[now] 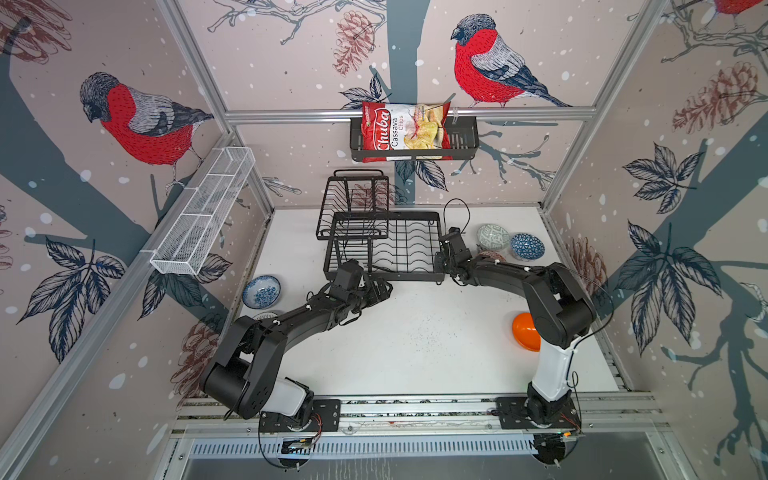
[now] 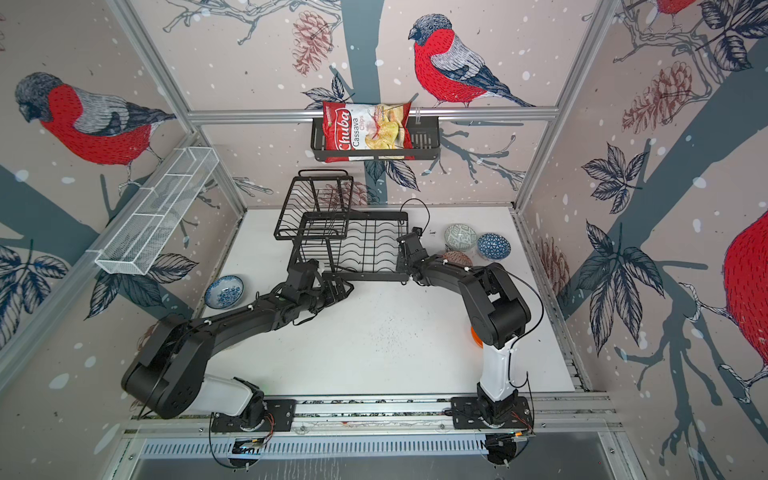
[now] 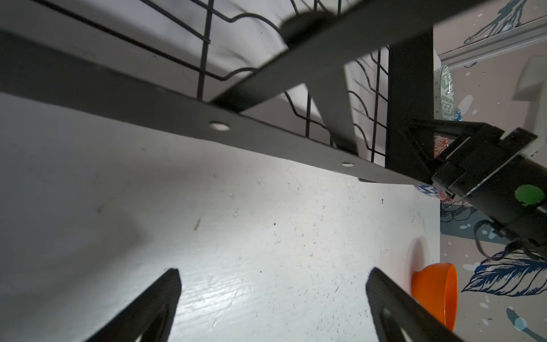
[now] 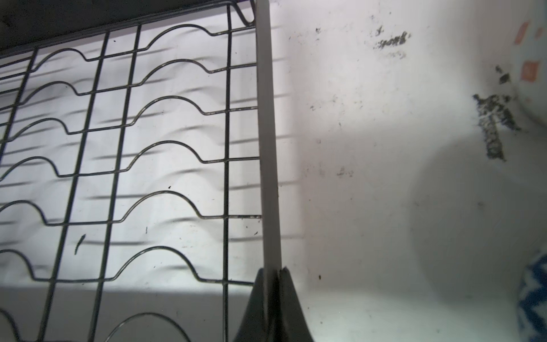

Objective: Load the bowls into the dish rack
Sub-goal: 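Hold the rack with both grippers and straighten it on the table, then move the right gripper to the orange-patterned bowl while the left draws back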

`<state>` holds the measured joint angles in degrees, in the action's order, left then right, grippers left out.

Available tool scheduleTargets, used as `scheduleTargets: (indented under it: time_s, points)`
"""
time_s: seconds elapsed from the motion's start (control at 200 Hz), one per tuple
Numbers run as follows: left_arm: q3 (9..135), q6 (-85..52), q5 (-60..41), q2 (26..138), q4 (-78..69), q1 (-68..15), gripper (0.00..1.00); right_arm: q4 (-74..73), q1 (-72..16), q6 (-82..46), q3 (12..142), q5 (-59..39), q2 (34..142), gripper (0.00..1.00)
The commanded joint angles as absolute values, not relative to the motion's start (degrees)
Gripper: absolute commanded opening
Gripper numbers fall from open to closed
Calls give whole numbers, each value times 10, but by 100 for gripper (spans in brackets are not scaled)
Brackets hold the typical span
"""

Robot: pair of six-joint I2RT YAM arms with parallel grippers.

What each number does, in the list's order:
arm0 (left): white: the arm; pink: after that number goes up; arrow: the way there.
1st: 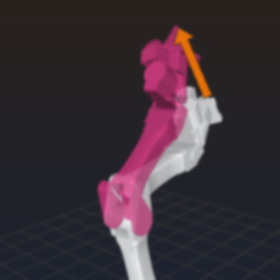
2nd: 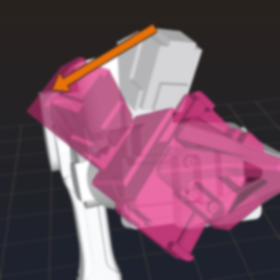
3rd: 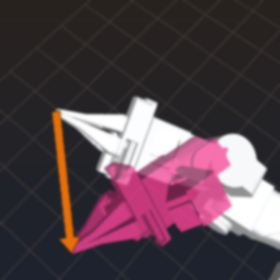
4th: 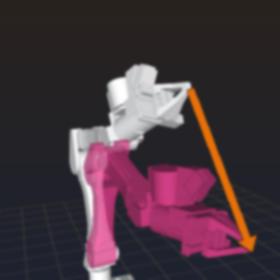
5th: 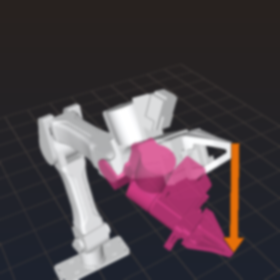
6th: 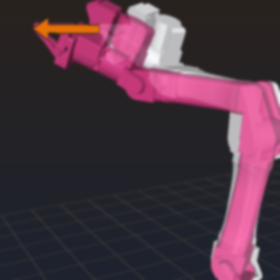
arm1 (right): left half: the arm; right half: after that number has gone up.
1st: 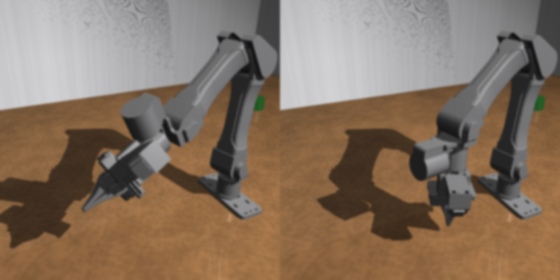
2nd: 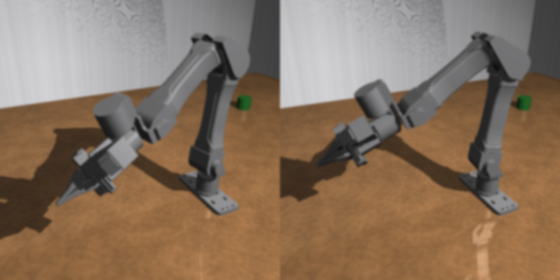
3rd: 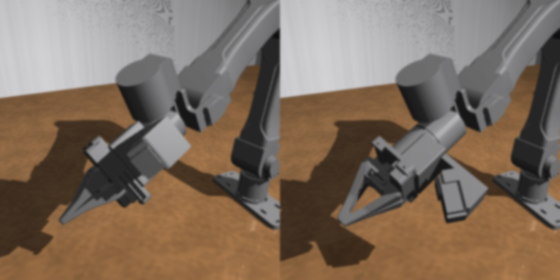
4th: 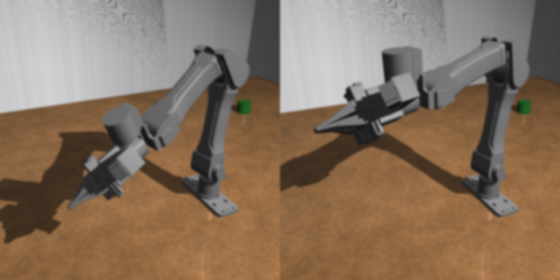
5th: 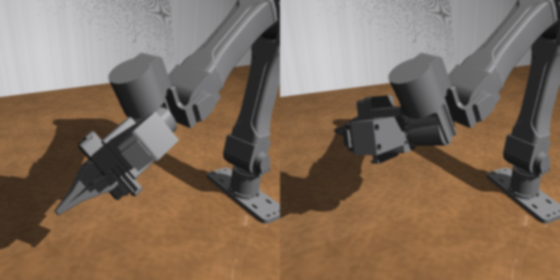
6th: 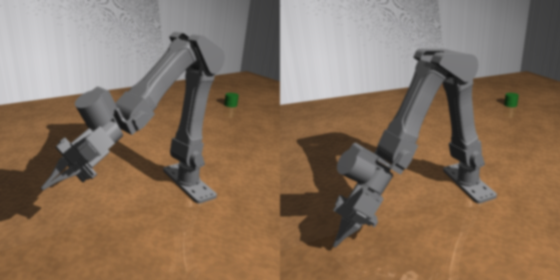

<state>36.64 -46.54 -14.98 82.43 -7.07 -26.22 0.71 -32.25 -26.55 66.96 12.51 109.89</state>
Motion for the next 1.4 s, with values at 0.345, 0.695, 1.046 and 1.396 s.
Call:
scheduleTargets:
  time_s: [0.345,0.695,1.046,1.396]
  points:
    - [368,-473,-140,814,-83,-263,98,-54,-314,-301,654,143,1107,2]
    - [394,-465,-130,804,-48,-263,98,-16,-305,-312,728,123,1168,2]
    - [401,-467,-129,813,-43,-263,98,-10,-300,-298,748,110,1173,9]
    - [397,-464,-123,800,-32,-262,98,-18,-298,-293,737,107,1152,41]
